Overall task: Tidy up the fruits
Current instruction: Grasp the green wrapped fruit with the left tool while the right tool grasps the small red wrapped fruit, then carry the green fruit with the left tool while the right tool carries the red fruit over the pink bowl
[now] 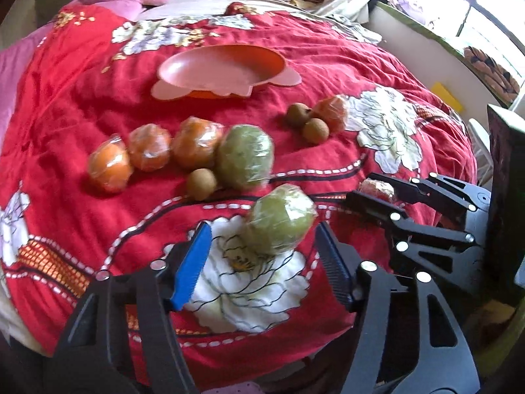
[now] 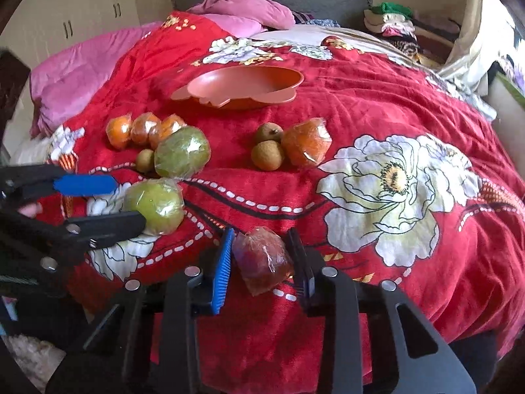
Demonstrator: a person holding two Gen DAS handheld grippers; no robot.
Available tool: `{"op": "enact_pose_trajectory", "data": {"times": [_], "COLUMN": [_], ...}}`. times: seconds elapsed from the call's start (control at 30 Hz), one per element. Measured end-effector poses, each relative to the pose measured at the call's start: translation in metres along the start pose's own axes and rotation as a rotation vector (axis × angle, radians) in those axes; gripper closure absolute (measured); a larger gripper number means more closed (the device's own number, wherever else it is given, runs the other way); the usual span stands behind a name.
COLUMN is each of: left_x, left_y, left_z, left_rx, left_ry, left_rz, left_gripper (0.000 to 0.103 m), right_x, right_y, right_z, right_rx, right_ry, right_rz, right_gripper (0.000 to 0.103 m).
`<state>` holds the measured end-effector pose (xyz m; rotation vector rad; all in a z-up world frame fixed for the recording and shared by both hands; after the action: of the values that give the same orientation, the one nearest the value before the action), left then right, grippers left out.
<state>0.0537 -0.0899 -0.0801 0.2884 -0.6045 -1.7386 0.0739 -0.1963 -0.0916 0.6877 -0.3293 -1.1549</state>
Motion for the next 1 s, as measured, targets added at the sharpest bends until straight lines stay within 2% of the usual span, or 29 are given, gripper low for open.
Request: {"op": "enact_pose_trajectory", "data": {"times": [0.13, 0.33, 0.6, 0.8, 1.0], "left_x": [0.006, 0.008, 0.003, -0.012, -0.036], "left_y": [-0.001, 0.002, 0.008, 0.021, 0.047], "left_z": [-0.013, -0.023, -0.014, 0.011, 0.025], "left_rx": [-0.030, -0.033, -0.024, 0.015, 0.060], "left_ry": [-0.010, -0.002, -0.036, -0.063, -0.041], "left_rz": [-0.013, -0.012, 0.007, 0.062, 0.100], "left_gripper": [0.060, 0.064, 0.066, 0.066, 0.066], "right_x": [0.007, 0.018, 0.027, 0.026, 0.022], "right_y": [0.003, 0.009, 0.029, 0.049, 0.071], "right_z": [0.003, 0.006, 0.009, 0.007, 0.000], "right_rx": [0.014, 0.032, 0.066, 0.085, 0.102], "right_ry": [-0.001, 0.019, 0.035, 0.059, 0.080], "right_rz": [-0.009, -0.038, -0.047, -0.043, -0.020], "right_gripper": [0.073, 0.073, 0.074, 0.074, 0.074]}}
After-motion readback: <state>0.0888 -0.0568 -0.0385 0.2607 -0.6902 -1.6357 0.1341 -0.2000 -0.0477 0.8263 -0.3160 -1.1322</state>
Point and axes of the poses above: each gripper's, at about its wrist camera, not at the fingertips, and z roughly against the way its jaws point, x to its right, y to its top, the point moved 6 cm from there along -z, roughly the way its jaws point
